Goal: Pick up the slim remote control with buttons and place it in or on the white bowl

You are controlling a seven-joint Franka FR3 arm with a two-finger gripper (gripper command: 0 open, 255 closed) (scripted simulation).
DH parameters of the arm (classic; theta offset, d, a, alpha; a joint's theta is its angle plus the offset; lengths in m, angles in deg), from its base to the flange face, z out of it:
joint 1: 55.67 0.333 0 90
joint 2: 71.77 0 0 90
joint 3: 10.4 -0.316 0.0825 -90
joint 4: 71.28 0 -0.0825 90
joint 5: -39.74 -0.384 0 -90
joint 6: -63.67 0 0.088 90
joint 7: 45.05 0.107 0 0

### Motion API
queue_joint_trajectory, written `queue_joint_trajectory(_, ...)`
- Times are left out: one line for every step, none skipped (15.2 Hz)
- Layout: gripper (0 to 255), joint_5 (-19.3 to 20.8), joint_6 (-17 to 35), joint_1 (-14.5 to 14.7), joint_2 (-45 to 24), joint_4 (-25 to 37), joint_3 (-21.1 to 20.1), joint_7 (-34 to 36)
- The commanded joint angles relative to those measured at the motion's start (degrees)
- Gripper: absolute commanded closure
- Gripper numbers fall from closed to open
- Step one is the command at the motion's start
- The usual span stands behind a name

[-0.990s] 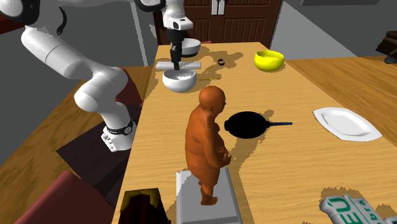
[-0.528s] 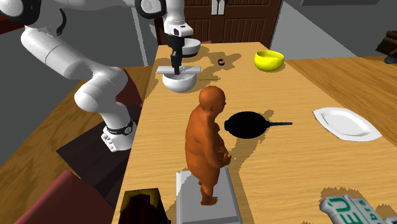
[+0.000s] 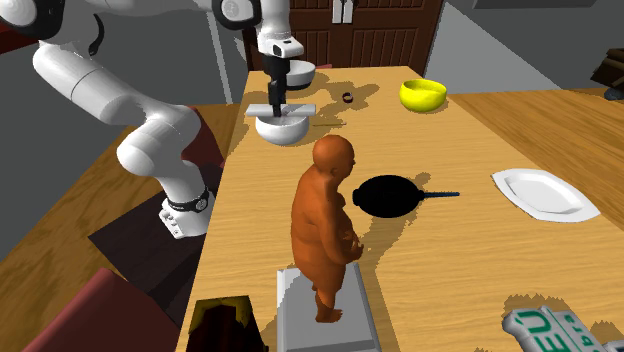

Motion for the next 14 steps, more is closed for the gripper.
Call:
queue_joint_trajectory(0, 0.0, 0.0, 0.0, 0.0, 0.0, 0.0, 0.0)
queue_joint_trajectory(0, 0.0, 0.0, 0.0, 0.0, 0.0, 0.0, 0.0)
queue_joint_trajectory(0, 0.5, -1.82, -0.21, -0.08, 1.9, 0.54, 0.11)
queue_joint_trajectory(0, 0.99, -3.61, -0.42, -0.26, 3.86, 1.05, 0.23)
queue_joint_trajectory(0, 1.45, -5.37, -0.63, -0.51, 5.87, 1.53, 0.36)
queue_joint_trajectory(0, 1.81, -6.74, -0.8, -0.77, 7.5, 1.89, 0.47)
queue_joint_trajectory(0, 1.81, -6.74, -0.79, -0.78, 7.5, 1.89, 0.47)
queue_joint_trajectory(0, 1.81, -6.74, -0.79, -0.78, 7.5, 1.89, 0.47)
queue_joint_trajectory(0, 1.81, -6.74, -0.79, -0.77, 7.5, 1.89, 0.47)
queue_joint_trajectory(0, 1.81, -6.74, -0.79, -0.78, 7.5, 1.89, 0.47)
queue_joint_trajectory(0, 1.81, -6.74, -0.79, -0.78, 7.5, 1.89, 0.47)
queue_joint_trajectory(0, 1.81, -6.74, -0.79, -0.78, 7.5, 1.89, 0.47)
queue_joint_trajectory(0, 1.81, -6.74, -0.79, -0.78, 7.5, 1.89, 0.47)
queue_joint_trajectory(0, 1.81, -6.74, -0.79, -0.78, 7.5, 1.89, 0.47)
